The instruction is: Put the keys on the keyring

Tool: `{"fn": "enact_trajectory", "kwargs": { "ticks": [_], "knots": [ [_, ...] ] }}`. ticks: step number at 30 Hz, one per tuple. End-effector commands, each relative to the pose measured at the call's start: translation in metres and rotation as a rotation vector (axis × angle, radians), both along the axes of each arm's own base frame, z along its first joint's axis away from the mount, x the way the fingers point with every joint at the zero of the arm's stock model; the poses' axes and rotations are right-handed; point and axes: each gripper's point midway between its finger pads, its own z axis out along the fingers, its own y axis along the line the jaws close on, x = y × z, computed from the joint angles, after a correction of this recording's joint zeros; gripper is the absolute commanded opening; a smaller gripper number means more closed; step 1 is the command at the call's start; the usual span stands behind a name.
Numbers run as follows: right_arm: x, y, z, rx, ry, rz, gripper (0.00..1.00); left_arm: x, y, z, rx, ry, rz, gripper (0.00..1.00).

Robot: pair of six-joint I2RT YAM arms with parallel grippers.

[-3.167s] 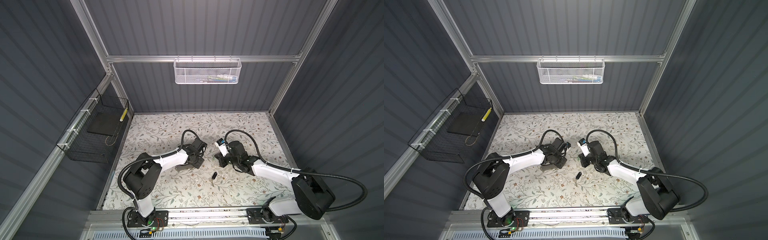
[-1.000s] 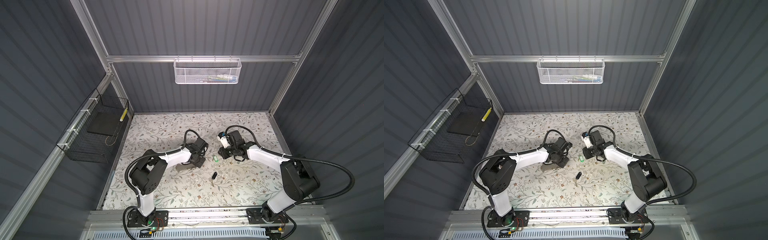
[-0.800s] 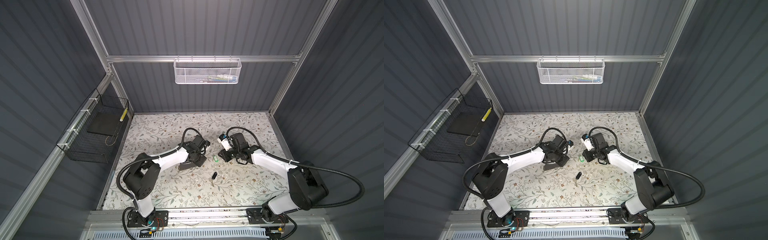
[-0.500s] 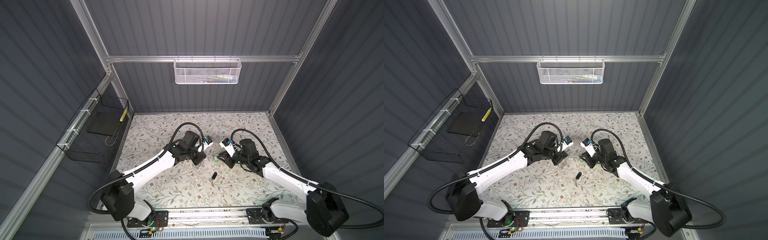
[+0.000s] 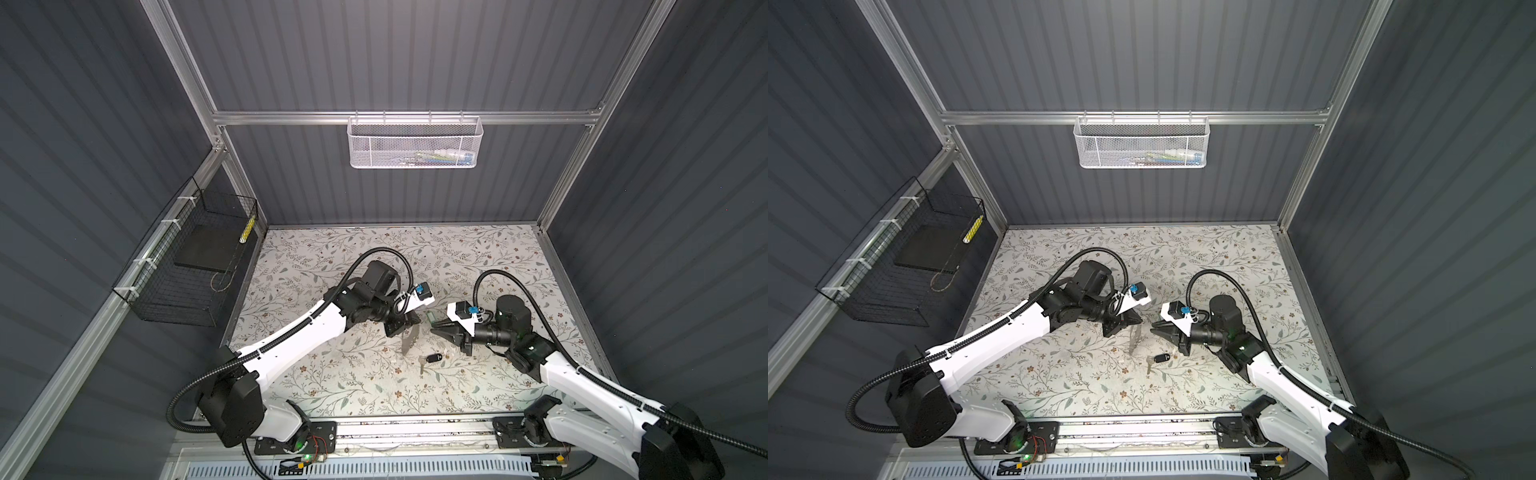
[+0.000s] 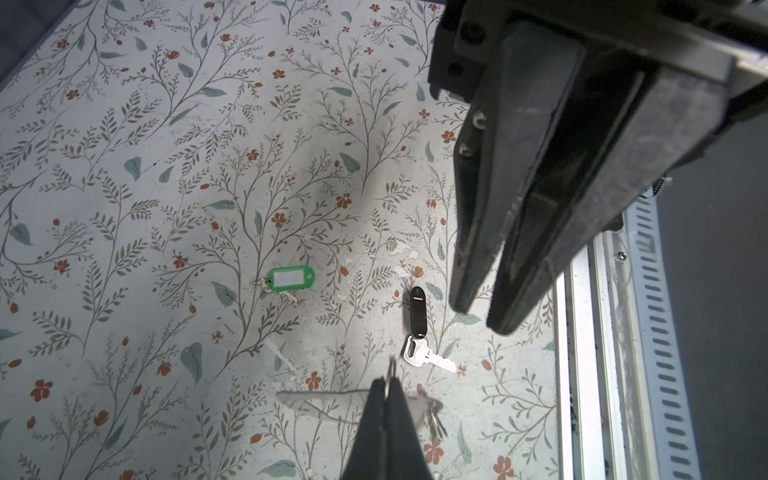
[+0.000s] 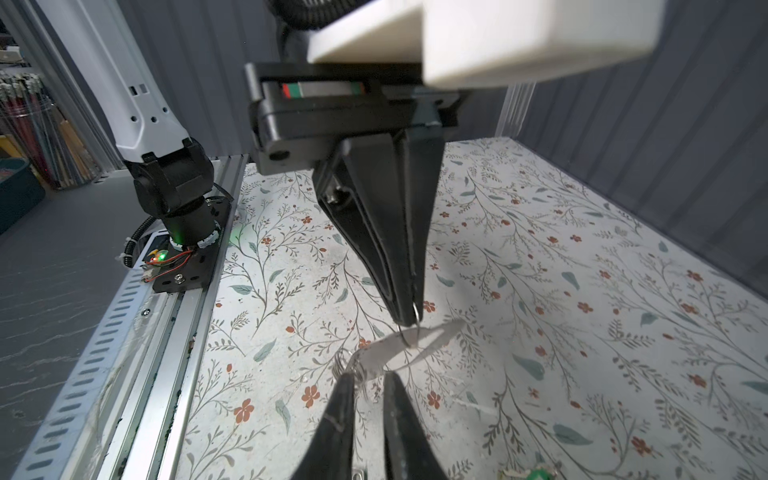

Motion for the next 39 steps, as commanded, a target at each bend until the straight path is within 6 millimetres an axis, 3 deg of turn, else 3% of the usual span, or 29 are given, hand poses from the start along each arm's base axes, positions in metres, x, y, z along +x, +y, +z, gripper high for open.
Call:
{"fn": "enact_trajectory", "kwargs": {
  "ticks": [1,17,25,39],
  "knots": [
    [-0.008,0.005,0.006,0.022,-0.034,0.046,0.15,-0.013,-0.005,0.025,-0.061,-0.036,-0.089,0.0],
    [0.0,0.009,-0.006,-0.014,-0.054,-0.009,0.14,-0.036,-0.003,0.03,-0.118,-0.061,-0.212,0.0],
    [0.003,0.007,-0.005,-0.001,-0.074,-0.039,0.21,-0.038,-0.004,0.029,-0.123,-0.07,-0.235,0.0],
    [-0.009,0.01,0.003,0.07,-0.103,0.022,0.21,-0.042,-0.009,0.03,-0.139,-0.103,-0.26,0.0]
  ]
}}
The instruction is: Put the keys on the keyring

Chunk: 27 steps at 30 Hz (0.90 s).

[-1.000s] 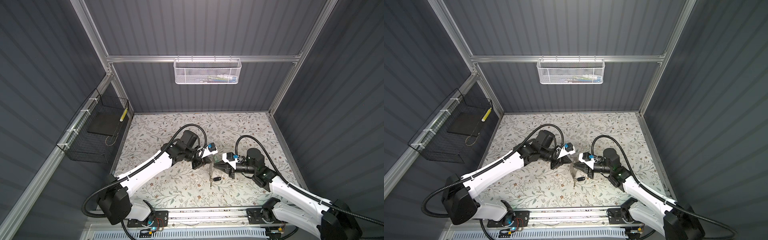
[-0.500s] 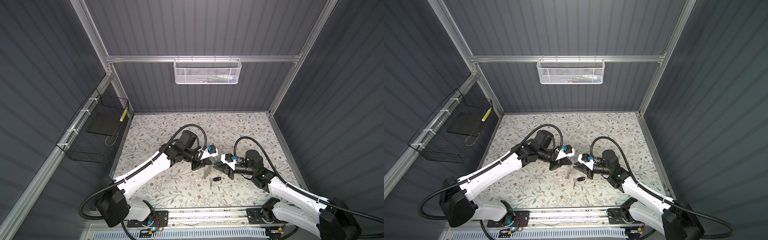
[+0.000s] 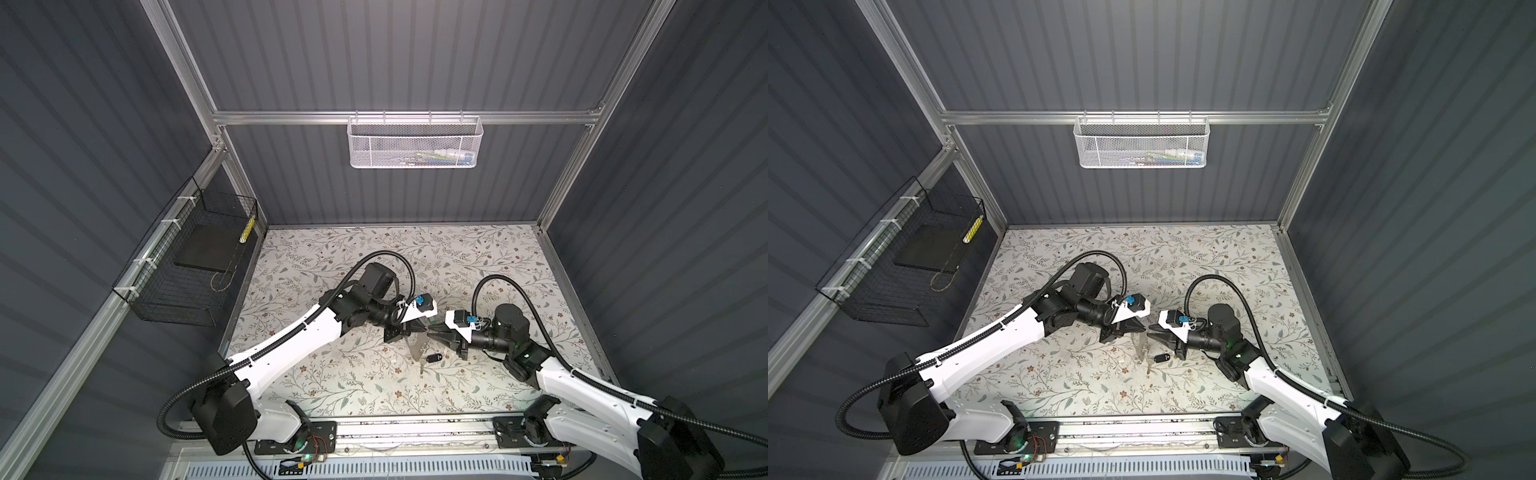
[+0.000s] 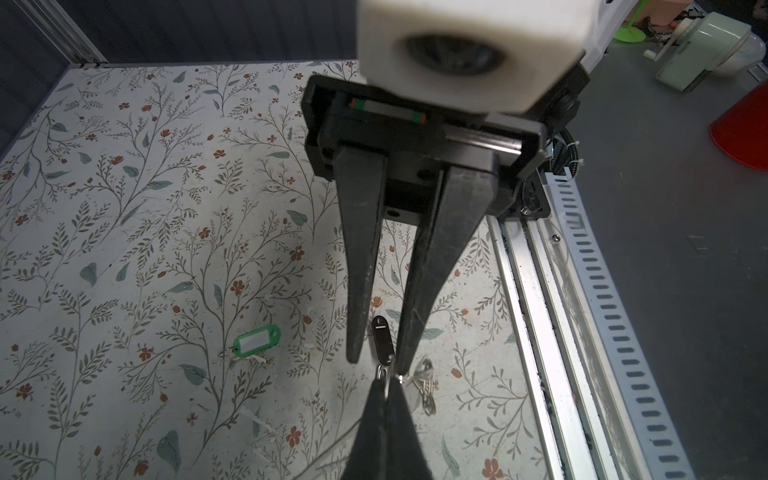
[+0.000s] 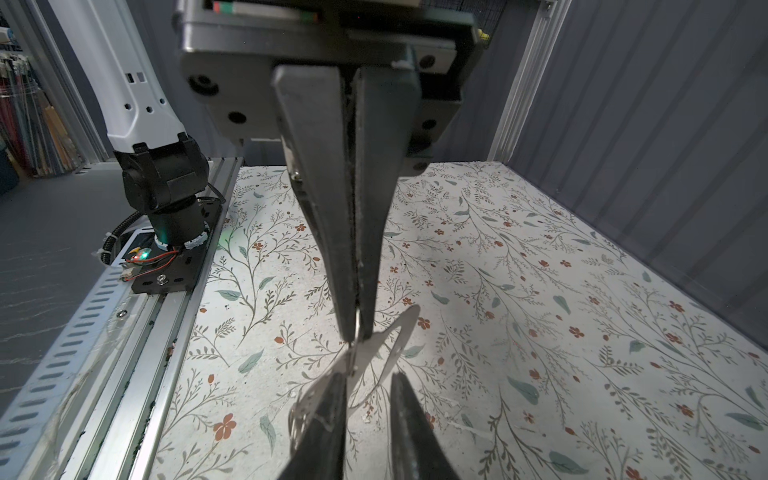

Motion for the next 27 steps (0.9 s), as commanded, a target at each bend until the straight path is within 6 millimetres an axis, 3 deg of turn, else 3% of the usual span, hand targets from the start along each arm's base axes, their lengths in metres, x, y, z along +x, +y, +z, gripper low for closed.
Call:
{"fn": "enact_trajectory", "kwargs": {
  "ticks": [1,10,16,17,18,20,27],
  "knots": [
    [-0.005,0.003,0.01,0.04,-0.022,0.033,0.21,-0.009,-0.002,0.01,-0.038,-0.035,-0.047,0.0],
    [-0.006,0.006,0.008,0.042,-0.005,0.054,0.14,-0.011,-0.002,0.009,-0.042,-0.052,-0.052,0.0],
    [-0.006,0.006,0.01,0.042,-0.011,0.058,0.0,-0.013,-0.002,0.007,-0.034,-0.041,-0.061,0.0],
    [-0.006,0.006,0.011,0.045,-0.019,0.055,0.0,-0.014,-0.001,0.007,-0.031,-0.034,-0.066,0.09],
    [-0.007,0.005,0.012,0.046,-0.028,0.052,0.0,-0.015,-0.001,0.008,-0.026,-0.031,-0.063,0.27],
    [-0.007,0.004,0.012,0.047,-0.032,0.045,0.0,-0.011,0.003,0.008,-0.018,-0.044,-0.023,0.33],
    [-0.008,-0.001,0.014,0.05,-0.034,0.017,0.0,0.03,0.032,0.018,-0.071,-0.095,0.305,0.55]
  ]
}}
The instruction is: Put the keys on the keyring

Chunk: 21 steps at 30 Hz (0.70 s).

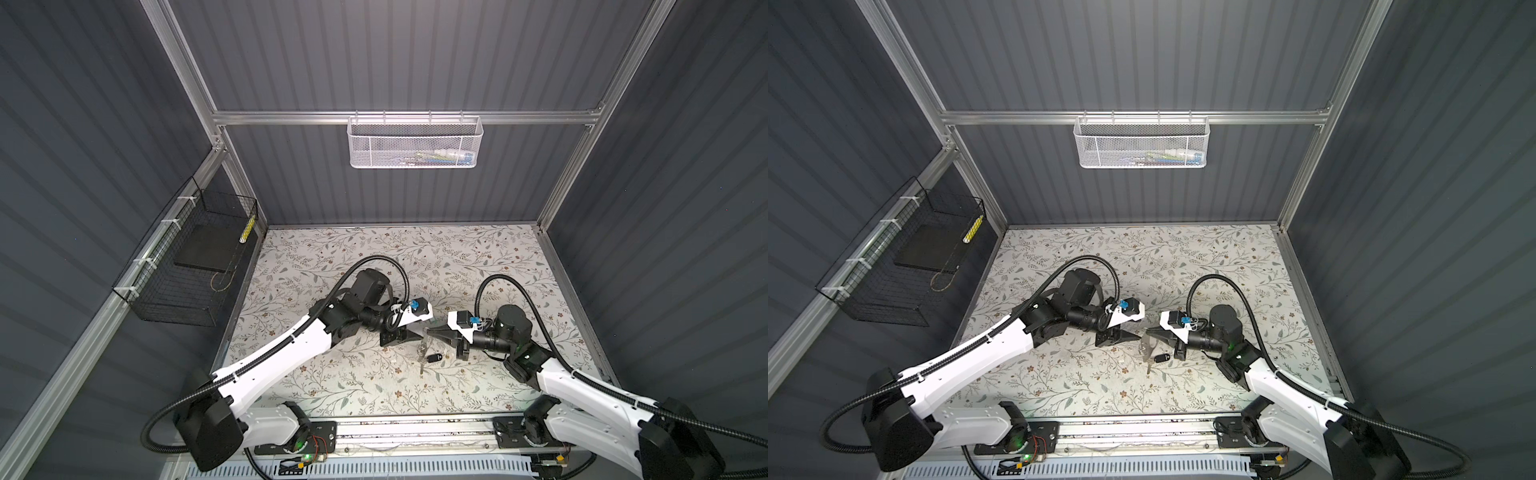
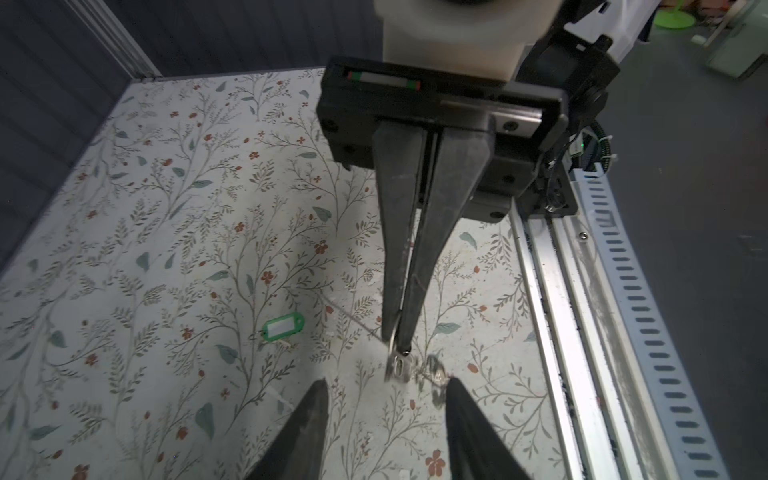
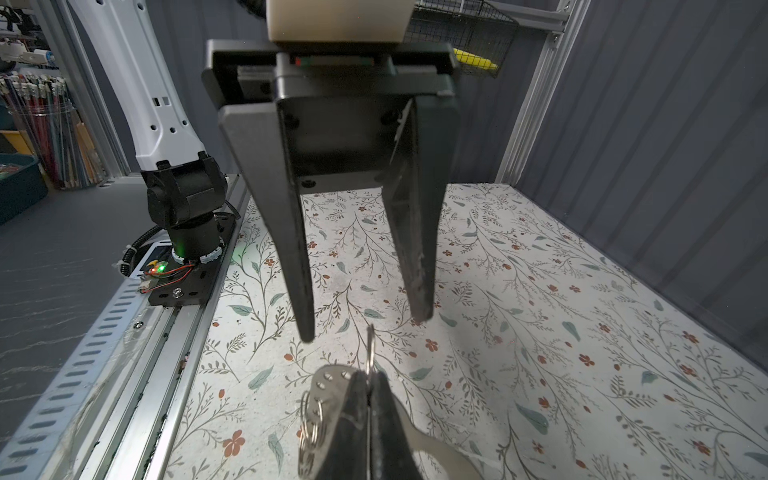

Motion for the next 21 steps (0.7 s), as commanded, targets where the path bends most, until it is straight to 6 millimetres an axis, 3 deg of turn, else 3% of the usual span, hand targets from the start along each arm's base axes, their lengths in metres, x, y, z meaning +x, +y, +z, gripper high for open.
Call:
{"fn": "enact_trajectory", "kwargs": {
  "ticks": [1,3,9,15,21],
  "knots": [
    [-0.001,-0.002,0.003,0.009,-0.013,-0.014,0.0,0.027,0.016,0.011,-0.063,0.002,0.203,0.6],
    [-0.001,-0.004,0.003,0.005,-0.007,-0.024,0.0,0.042,0.026,0.013,-0.094,0.044,0.319,0.7],
    [0.002,-0.009,0.006,-0.001,0.006,-0.073,0.0,0.069,0.039,-0.003,-0.07,0.255,0.509,0.75],
    [0.015,-0.019,0.016,-0.023,0.121,-0.195,0.0,0.076,0.017,-0.02,-0.083,0.491,0.526,0.85],
    [0.034,-0.047,0.024,-0.035,0.212,-0.413,0.0,0.105,0.003,-0.059,-0.003,0.648,0.654,0.8]
  ]
}}
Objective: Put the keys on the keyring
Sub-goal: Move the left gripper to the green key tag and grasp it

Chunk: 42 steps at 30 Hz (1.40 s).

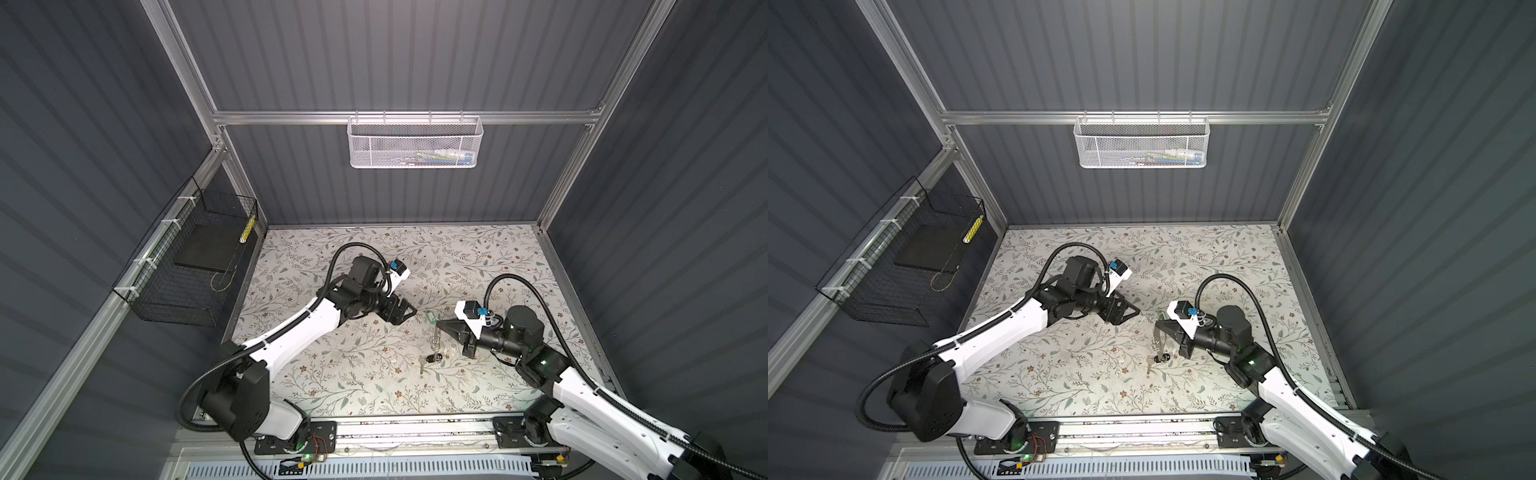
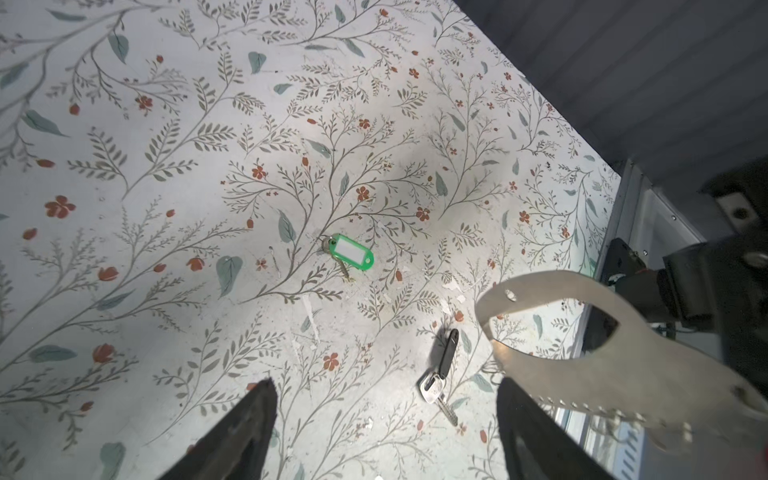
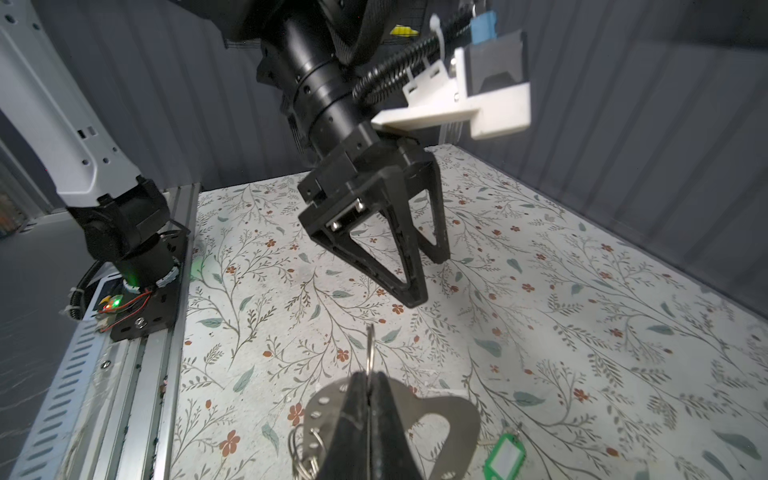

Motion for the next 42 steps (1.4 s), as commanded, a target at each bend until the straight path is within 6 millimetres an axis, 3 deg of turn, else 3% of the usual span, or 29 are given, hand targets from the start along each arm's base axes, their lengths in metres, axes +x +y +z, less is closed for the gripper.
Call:
{"fn": "enact_trajectory", "kwargs": {
  "ticks": [1,7,10,14,17,21,31,35,42],
  "knots": [
    [0.017,-0.023,0.009,0.002,0.081,-0.181,0.0,0.014,-0.007,-0.009,-0.008,0.127,0.108,0.79],
    [0.035,-0.062,0.016,0.013,0.133,-0.413,0.0,0.039,-0.017,-0.048,0.111,0.18,0.25,0.7],
    [0.04,-0.08,0.014,0.004,0.158,-0.507,0.0,0.038,-0.039,-0.064,0.223,0.166,0.23,0.66],
    [0.038,-0.093,0.017,0.023,0.166,-0.566,0.0,0.044,-0.064,-0.081,0.32,0.126,0.213,0.61],
    [0.035,-0.099,0.021,0.03,0.159,-0.591,0.0,0.055,-0.065,-0.092,0.355,0.11,0.247,0.59],
    [0.032,-0.098,0.022,0.023,0.166,-0.574,0.0,0.06,-0.074,-0.095,0.367,0.177,0.308,0.54],
    [0.033,-0.096,0.012,0.011,0.187,-0.566,0.0,0.051,-0.07,-0.09,0.292,0.356,0.545,0.42],
    [0.033,-0.096,0.012,0.012,0.186,-0.566,0.0,0.047,-0.075,-0.096,0.252,0.411,0.589,0.34],
    [0.032,-0.096,0.007,0.004,0.187,-0.564,0.0,0.049,-0.084,-0.111,0.261,0.445,0.604,0.28]
  ]
}}
